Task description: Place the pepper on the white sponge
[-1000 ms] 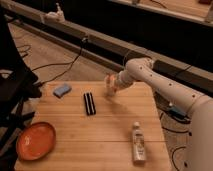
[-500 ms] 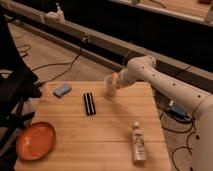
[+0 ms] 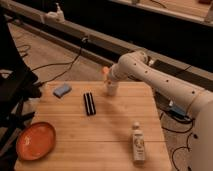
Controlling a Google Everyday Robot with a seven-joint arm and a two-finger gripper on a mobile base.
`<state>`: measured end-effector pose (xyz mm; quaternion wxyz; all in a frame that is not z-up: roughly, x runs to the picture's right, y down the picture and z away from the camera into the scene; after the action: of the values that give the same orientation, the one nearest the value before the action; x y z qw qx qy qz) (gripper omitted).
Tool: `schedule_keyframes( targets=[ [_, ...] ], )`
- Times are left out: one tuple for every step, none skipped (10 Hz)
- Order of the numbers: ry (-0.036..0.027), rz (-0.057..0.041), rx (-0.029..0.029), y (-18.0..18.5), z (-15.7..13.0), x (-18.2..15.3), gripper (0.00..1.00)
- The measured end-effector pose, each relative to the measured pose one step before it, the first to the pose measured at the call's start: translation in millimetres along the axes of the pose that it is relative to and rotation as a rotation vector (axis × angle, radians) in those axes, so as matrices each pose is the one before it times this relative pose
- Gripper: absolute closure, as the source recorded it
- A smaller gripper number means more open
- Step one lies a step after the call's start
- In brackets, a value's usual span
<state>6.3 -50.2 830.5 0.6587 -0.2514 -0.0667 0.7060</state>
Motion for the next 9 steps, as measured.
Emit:
schedule_keyframes(
  targets=[
    [0.02095, -0.03624, -0.04889, 28.82, 17.91, 0.07, 1.00],
    [0.03274, -0.03488, -0.04776, 25.92, 21.82, 2.19, 1.00],
    [0.01683, -0.01660, -0.02069, 10.28, 10.67, 0.80, 1.00],
    [0.02998, -0.02519, -0.03745, 15.86, 19.02, 0.68, 1.00],
    [0.03152, -0.02171, -0.04528, 15.38, 21.25, -0.84, 1.00],
    [0.03212, -0.01493, -0.04804, 14.14, 22.17, -1.04, 1.00],
    [0.02047, 0.00111, -0.02913, 7.03, 11.03, -0.20, 1.00],
    [0.01404, 0.00301, -0.01961, 3.63, 7.21, -0.02, 1.00],
    [0.00186, 0.00053, -0.00402, 1.00, 0.89, -0.22, 1.00]
  ],
)
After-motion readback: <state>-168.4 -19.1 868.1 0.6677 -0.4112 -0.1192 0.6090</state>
